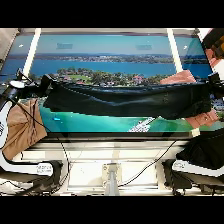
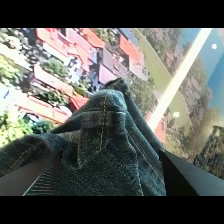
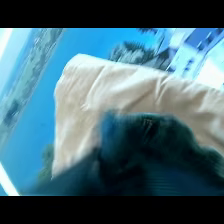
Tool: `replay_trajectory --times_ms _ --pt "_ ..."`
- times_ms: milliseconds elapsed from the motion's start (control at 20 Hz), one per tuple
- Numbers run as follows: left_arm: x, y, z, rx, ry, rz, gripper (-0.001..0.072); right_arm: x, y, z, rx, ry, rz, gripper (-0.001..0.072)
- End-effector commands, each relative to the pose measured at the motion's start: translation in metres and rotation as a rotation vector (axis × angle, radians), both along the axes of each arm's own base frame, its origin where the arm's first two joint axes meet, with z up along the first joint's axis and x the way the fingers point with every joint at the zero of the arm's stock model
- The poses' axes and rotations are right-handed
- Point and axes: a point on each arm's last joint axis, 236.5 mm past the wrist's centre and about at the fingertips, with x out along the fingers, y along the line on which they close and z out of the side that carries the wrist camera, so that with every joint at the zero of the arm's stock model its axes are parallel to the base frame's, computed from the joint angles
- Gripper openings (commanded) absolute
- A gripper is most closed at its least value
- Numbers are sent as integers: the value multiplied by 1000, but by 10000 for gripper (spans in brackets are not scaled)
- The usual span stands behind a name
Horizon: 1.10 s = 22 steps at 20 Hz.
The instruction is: Fold the clothes and pants, and hang the long-sleeved shirts on hangers.
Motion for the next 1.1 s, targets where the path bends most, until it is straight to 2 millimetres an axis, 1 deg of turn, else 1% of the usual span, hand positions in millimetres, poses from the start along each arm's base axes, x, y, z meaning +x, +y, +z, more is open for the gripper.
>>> replay_trajectory --times_ms 0,150,250,350,400,450,500,600,650,750,850,900,1050 --pt "0 0 0 1 -1 1 709 -7 -6 -4 -16 30 -4 703" --pt "1 1 4 10 -10 -5 708 -6 -6 -1 -23 28 -1 702" --pt "-1 7 17 63 -46 -52 708 -5 -10 6 -45 26 6 702" --pt "-10 17 36 120 -75 -110 707 -2 -13 15 -69 20 11 702" --pt "-17 25 43 140 -75 -119 694 -2 -15 19 -79 21 16 701" --pt "-26 34 45 156 -56 -127 693 -1 -16 22 -87 23 21 695" --pt "-36 42 42 169 -23 -145 693 -1 -16 23 -97 25 28 695" --pt "-63 53 24 197 86 -211 694 -2 -16 22 -97 36 33 694" --pt "-76 56 14 192 141 -241 695 -4 -15 21 -99 47 37 693" --pt "-92 54 0 120 225 -286 708 -6 -17 19 -109 60 42 688" --pt "-101 46 -13 65 286 -404 714 -6 -17 19 -112 62 43 687" --pt "-103 43 -20 46 305 -463 715 -6 -17 19 -112 63 43 688" --pt "-95 46 -41 14 337 -483 716 -6 -16 18 -109 66 44 687"
